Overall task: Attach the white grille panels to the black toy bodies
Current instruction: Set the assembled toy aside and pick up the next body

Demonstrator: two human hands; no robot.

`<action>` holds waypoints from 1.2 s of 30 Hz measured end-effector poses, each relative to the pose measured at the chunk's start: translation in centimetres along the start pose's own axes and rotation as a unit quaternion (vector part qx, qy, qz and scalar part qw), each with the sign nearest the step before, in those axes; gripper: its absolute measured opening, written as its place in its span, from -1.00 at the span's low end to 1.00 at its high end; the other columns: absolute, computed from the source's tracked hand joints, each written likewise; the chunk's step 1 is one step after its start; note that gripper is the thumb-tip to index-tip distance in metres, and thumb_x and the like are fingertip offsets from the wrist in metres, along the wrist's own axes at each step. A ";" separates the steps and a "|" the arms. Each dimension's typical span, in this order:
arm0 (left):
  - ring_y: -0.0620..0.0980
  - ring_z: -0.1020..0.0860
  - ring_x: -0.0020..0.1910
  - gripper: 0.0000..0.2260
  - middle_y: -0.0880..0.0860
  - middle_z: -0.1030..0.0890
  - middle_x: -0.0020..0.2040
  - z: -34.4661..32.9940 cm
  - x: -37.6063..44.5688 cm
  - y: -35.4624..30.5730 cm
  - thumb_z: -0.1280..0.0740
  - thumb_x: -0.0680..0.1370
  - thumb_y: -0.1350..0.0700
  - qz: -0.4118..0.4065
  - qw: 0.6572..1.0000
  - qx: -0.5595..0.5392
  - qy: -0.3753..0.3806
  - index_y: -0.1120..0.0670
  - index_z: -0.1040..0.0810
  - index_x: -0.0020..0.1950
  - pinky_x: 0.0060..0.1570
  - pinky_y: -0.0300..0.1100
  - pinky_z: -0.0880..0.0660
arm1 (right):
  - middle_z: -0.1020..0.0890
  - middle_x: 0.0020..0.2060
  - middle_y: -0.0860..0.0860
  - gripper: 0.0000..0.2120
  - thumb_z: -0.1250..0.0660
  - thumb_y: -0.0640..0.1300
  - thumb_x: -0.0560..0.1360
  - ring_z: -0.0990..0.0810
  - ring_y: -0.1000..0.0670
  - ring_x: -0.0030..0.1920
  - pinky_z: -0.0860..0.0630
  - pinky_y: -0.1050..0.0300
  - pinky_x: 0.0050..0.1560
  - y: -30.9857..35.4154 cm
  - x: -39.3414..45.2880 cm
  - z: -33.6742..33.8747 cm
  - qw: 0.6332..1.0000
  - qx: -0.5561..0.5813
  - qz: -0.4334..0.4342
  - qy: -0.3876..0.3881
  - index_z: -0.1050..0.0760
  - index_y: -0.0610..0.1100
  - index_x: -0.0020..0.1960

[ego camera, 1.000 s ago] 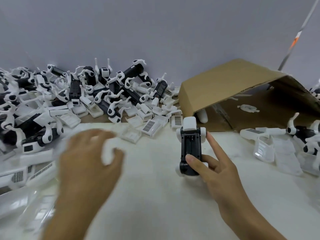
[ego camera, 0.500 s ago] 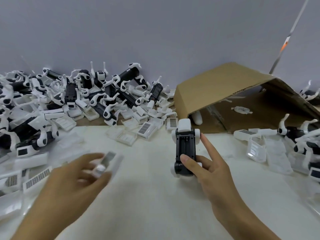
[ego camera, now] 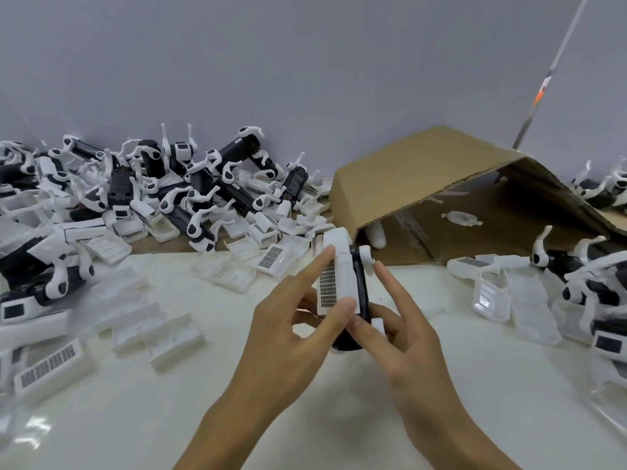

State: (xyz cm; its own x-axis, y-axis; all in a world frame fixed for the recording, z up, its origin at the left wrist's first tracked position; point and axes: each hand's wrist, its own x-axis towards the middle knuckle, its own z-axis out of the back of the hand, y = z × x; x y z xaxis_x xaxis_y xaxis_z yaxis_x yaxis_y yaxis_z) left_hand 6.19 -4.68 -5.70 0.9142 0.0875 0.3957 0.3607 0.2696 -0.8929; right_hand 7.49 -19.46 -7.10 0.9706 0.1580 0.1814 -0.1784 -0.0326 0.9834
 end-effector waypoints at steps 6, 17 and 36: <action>0.01 -0.69 -0.07 -0.58 -0.11 -0.66 -0.05 0.1 -0.5 -0.2 -0.49 0.42 -0.06 -0.016 0.998 -0.029 -0.047 -0.30 -0.50 0.23 -0.11 -0.30 -0.60 | -0.72 -0.04 0.27 -0.34 -0.46 -0.07 0.49 -0.74 0.06 -0.02 -0.40 0.53 0.03 0.0 -0.5 0.0 0.999 -0.012 0.017 -0.024 -0.23 0.48 0.34; 0.00 -0.50 -0.61 -0.76 0.03 -0.63 -0.29 -0.6 -1.4 -0.7 -0.28 0.60 -0.12 0.109 0.992 -0.009 -0.066 -0.42 -0.45 0.23 -0.60 -0.27 -0.39 | -0.71 0.00 0.28 -0.24 -0.43 -0.24 0.51 -0.59 0.33 0.14 -0.41 0.61 -0.03 -0.3 -0.7 0.1 0.999 -0.045 0.017 -0.004 -0.28 0.57 0.32; -0.20 -0.49 -0.18 -0.52 -0.37 -0.31 0.39 1.1 -1.7 -1.0 -0.05 0.64 -0.25 -0.106 0.912 0.371 0.138 -0.18 -0.31 0.54 -0.19 -0.22 -0.51 | -0.75 -0.06 0.17 -0.38 -0.31 -0.30 0.59 -0.72 0.15 -0.04 -0.56 0.41 -0.21 -0.6 0.1 0.9 0.998 0.016 -0.029 -0.053 -0.38 0.45 0.29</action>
State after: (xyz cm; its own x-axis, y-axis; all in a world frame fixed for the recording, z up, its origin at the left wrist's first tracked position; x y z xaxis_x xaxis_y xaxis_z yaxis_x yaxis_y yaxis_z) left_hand 4.10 -4.01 -5.27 0.8873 -0.2588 0.3818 0.4038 0.8359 -0.3718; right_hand 7.79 -20.32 -7.65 0.9910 0.0552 0.1220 -0.1188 -0.0582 0.9912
